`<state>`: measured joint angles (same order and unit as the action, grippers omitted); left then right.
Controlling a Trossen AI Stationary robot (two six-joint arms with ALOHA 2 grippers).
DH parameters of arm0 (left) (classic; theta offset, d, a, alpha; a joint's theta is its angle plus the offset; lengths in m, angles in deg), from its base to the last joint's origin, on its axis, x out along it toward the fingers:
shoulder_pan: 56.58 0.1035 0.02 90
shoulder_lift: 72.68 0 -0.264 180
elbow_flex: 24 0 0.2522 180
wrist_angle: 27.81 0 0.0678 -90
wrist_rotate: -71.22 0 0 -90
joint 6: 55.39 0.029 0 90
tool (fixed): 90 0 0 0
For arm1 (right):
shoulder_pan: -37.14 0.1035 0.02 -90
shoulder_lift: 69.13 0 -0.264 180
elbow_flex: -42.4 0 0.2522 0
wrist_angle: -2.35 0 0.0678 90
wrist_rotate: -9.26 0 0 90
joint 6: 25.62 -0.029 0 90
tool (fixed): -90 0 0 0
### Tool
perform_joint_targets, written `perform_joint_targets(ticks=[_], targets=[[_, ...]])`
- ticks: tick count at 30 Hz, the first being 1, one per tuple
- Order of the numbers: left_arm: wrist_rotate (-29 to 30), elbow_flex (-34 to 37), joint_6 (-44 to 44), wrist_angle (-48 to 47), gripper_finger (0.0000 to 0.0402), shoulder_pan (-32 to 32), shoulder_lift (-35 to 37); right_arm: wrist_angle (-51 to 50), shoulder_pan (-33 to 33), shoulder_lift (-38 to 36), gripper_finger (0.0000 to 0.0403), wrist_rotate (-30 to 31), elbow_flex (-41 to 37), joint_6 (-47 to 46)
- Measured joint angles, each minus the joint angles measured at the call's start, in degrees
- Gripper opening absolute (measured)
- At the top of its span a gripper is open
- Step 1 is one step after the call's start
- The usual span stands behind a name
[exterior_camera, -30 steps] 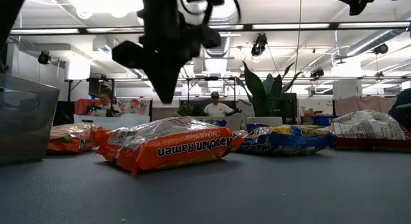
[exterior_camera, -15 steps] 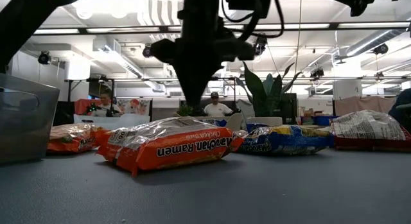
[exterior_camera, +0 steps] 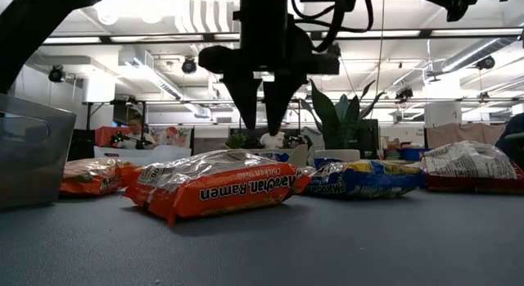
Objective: Sort Maruchan noodles
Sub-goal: Put the blue noodle pack into the transparent bin
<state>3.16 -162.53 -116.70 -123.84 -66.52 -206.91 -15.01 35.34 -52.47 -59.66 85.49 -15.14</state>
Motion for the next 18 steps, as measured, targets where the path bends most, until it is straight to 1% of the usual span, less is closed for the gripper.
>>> perform_joint_targets(ticks=[2,9,12,18], targets=[[1.4,0.9,-0.8,0.8,0.0177,-0.3,0.0,0.0,0.0,0.0,0.0009,0.0,0.0,0.0],[2.1,4.4,-1.8,6.8,0.0181,-1.1,0.0,0.0,0.0,0.0,0.0009,0.0,0.0,0.0],[4.0,5.4,-3.2,8.2,0.0181,-1.3,0.0,0.0,0.0,0.0,0.0009,0.0,0.0,0.0],[5.8,7.8,-4.5,8.3,0.0181,-1.4,0.0,0.1,0.0,0.0,0.0009,0.0,0.0,0.5]])
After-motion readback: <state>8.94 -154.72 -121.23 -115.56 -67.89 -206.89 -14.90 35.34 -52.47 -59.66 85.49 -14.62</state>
